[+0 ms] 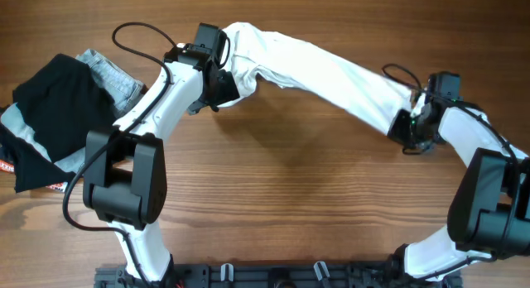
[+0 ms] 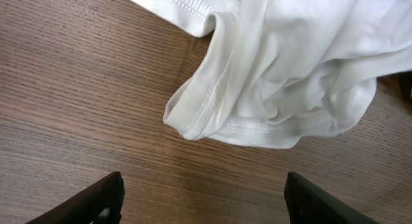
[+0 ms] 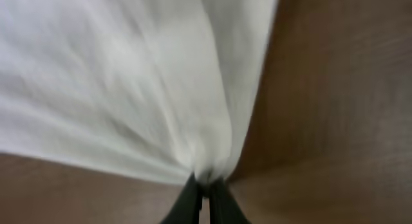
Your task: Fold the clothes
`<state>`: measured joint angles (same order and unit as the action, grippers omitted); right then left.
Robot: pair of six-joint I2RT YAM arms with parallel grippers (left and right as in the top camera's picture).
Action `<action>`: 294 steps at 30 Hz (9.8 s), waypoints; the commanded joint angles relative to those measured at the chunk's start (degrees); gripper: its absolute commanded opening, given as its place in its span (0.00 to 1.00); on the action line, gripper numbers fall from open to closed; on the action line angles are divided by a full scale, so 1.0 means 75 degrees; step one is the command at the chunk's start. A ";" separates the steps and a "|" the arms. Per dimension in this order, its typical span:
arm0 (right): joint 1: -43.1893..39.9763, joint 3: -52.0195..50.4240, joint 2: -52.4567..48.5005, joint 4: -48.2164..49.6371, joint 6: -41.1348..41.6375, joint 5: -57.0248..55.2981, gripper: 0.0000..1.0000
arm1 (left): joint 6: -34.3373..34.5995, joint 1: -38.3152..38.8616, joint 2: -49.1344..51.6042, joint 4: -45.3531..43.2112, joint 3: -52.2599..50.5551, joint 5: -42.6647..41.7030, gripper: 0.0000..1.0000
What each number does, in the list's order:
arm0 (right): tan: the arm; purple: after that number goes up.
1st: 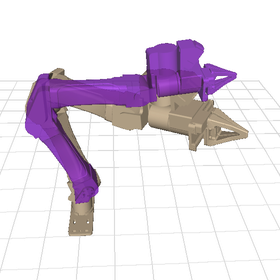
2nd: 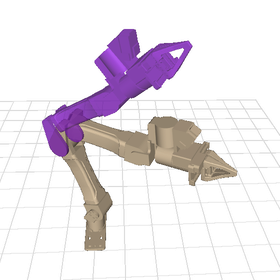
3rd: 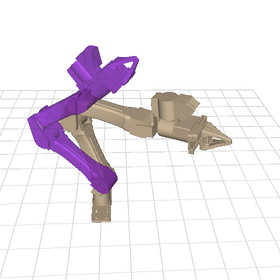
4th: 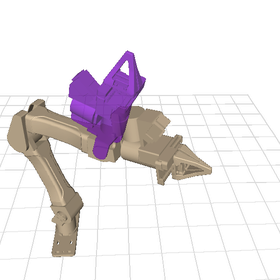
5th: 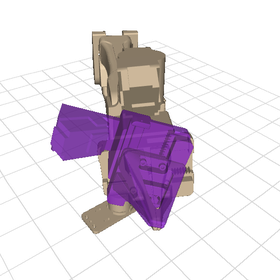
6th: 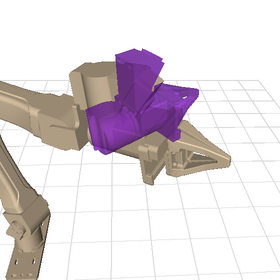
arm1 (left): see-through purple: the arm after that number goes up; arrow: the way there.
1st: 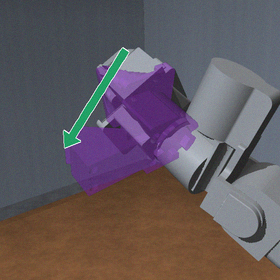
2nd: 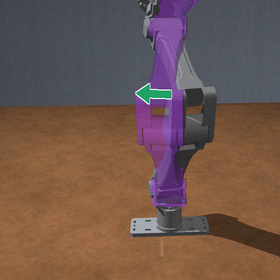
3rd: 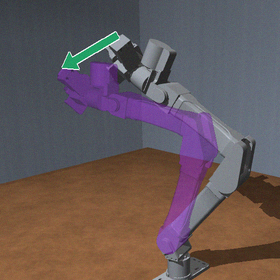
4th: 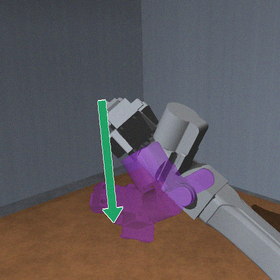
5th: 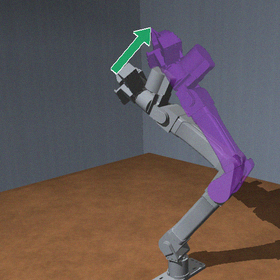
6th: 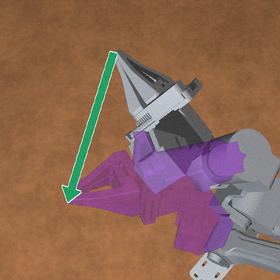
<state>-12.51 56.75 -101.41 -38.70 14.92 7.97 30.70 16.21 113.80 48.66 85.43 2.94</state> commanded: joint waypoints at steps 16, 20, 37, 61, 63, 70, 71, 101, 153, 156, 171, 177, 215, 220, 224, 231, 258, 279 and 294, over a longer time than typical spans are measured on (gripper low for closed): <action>-0.0664 0.1781 -0.0659 0.0868 0.1172 0.1655 0.04 | -0.0035 0.0006 0.0117 0.0108 -0.0050 0.0017 0.80; -0.0842 0.1792 -0.0941 0.3136 0.1792 0.1568 0.15 | -0.0035 0.0009 0.0117 0.0090 -0.0050 0.0015 0.80; -0.0927 0.0982 -0.1166 0.2422 0.0644 0.1049 0.41 | -0.0035 0.0009 0.0119 0.0087 -0.0050 0.0012 0.81; -0.1064 0.1749 0.1378 0.0361 0.1032 0.0434 0.04 | -0.0038 0.0146 0.0119 0.0079 -0.0050 -0.0128 0.90; -0.1064 0.1749 0.2430 -0.0189 0.1032 -0.0058 0.04 | -0.0038 0.0146 0.0119 0.0079 -0.0050 -0.0131 0.90; -0.1122 0.1749 0.3844 -0.1215 0.1600 -0.1897 0.04 | -0.0061 0.0149 0.0131 -0.0166 -0.0050 -0.0335 0.89; -0.1177 0.1749 0.3818 -0.1317 0.1664 -0.2081 0.04 | -0.0061 0.0149 0.0146 -0.0210 -0.0050 -0.0487 0.89; -0.1664 0.1749 0.3034 -0.1582 0.1008 -0.1684 0.04 | 0.0216 0.1186 0.0452 -0.0026 -0.0047 -0.0944 0.04; -0.1670 0.1746 0.2582 -0.2197 0.0799 -0.1964 0.04 | 0.0201 0.0784 -0.0542 -0.0539 -0.2801 -0.0641 0.04; -0.1670 0.1749 0.2585 -0.1955 0.0035 -0.0458 0.04 | -0.0271 0.0291 -0.1011 0.0087 -0.2326 -0.0612 0.04; -0.1670 0.4109 0.3649 -0.3483 -0.0449 0.0560 0.04 | -0.1046 -0.1367 -0.6886 0.0533 -0.1209 -0.1102 0.04; -0.1673 0.5470 0.4380 -0.3841 -0.0740 0.0545 0.04 | -0.1078 -0.1795 -0.7860 0.0662 0.0297 -0.1035 0.04; -0.0909 0.7481 0.0023 -0.0778 -0.1728 0.1186 0.04 | -0.1122 -0.1856 -0.0889 0.1769 0.4197 -0.2358 0.04; -0.0877 0.7064 -0.0813 -0.3856 -0.1845 0.0146 0.04 | -0.1594 -0.1530 0.0414 0.4555 0.4010 -0.2244 0.04; -0.0877 0.5356 -0.0880 -0.4552 -0.1480 -0.0944 0.04 | -0.1842 -0.1172 0.0545 0.5106 0.2463 -0.2098 0.04; -0.0906 0.3579 -0.0863 -0.5103 0.0052 -0.2614 0.04 | -0.1647 -0.1017 0.0350 0.5117 -0.0169 -0.1201 0.04; -0.1912 0.2122 0.1460 -0.2605 -0.0766 -0.0149 0.05 | -0.0373 -0.1935 -0.3445 0.3573 -0.1163 -0.0647 0.05; -0.0868 0.2116 -0.0326 0.0822 -0.0160 0.0154 0.05 | -0.0364 -0.1935 -0.0836 -0.0487 -0.1163 -0.0985 0.06; -0.0868 0.1317 -0.0431 -0.0595 -0.0557 -0.0938 0.50 | -0.0350 -0.1929 -0.0813 0.1393 -0.1163 -0.0956 0.50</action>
<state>-19.16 70.19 -103.00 -42.92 11.40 2.90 28.16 2.11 107.04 56.36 76.82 -4.75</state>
